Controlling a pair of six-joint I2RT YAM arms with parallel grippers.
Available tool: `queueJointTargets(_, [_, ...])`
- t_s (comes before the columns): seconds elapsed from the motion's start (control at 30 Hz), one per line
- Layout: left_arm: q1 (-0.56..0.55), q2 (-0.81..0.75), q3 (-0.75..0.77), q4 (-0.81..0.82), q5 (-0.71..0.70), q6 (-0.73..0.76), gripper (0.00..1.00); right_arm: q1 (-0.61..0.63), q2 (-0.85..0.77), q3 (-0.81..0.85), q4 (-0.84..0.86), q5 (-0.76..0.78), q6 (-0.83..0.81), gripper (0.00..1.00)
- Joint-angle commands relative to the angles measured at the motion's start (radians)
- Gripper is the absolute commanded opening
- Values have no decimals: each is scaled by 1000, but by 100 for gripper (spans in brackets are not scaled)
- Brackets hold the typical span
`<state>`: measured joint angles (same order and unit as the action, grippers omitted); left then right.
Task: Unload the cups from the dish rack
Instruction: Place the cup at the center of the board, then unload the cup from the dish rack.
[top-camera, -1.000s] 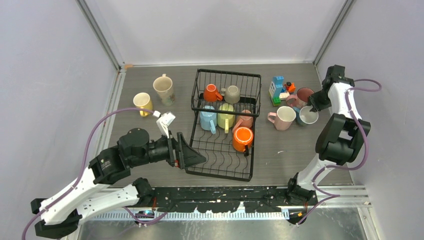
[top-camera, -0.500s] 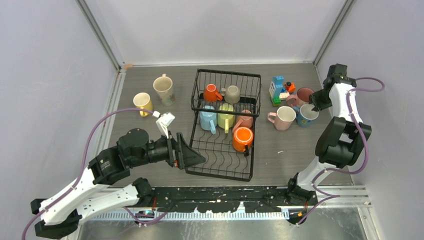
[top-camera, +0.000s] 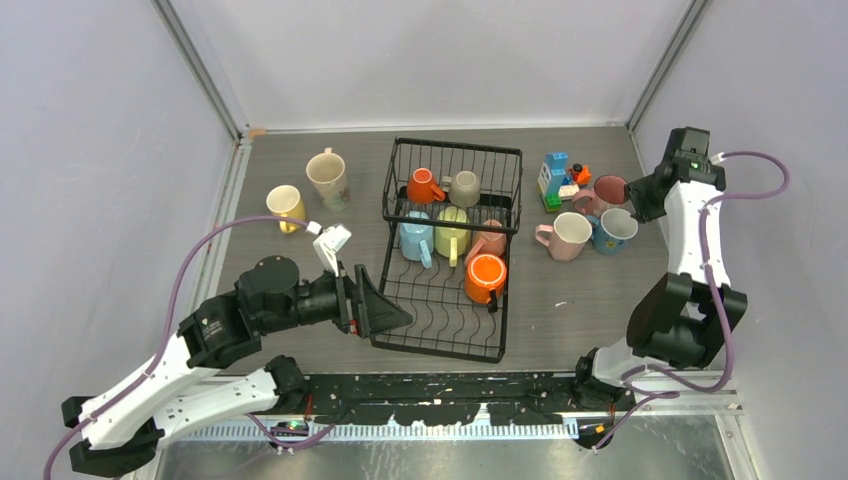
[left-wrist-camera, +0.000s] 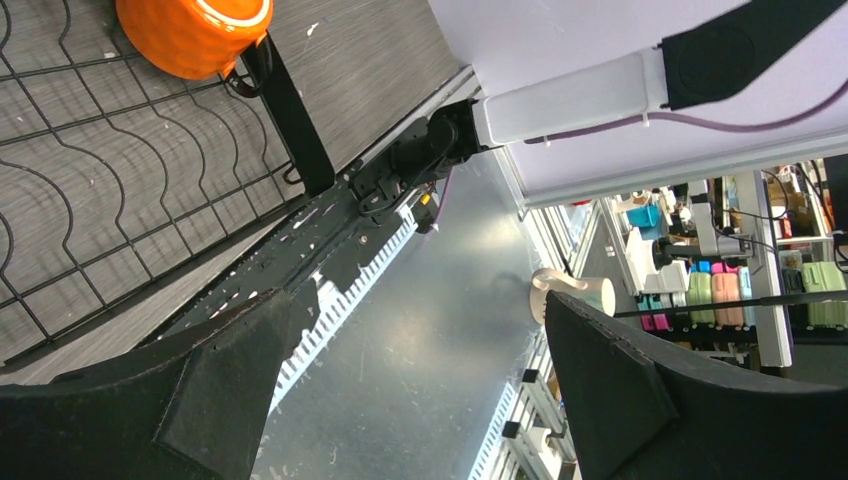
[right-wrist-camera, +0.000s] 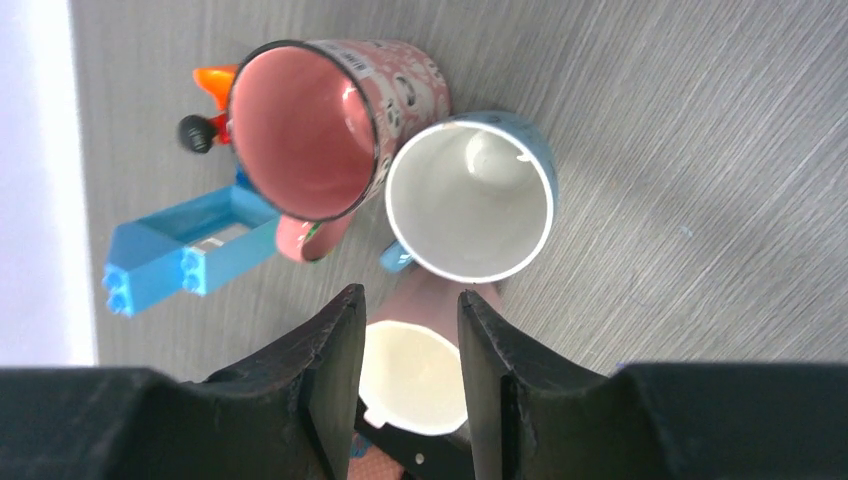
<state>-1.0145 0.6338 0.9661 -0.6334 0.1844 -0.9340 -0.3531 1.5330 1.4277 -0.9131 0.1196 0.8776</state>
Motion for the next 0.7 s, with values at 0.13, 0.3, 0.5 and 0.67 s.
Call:
queueJointTargets(0.13, [-2, 44, 76, 45, -34, 58, 100, 108, -194, -5, -7, -5, -40, 52])
queueJointTargets(0.3, [-1, 49, 45, 71, -94, 67, 100, 180, -302, -56, 19, -20, -43, 71])
queueJointTargets(0.5, [-4, 110, -72, 210, -149, 25, 100, 256, -436, -169, 93, -80, -57, 97])
queueJointTargets(0.67, [-121, 227, -160, 363, -348, -22, 100, 259, -489, -200, 61, -147, -108, 100])
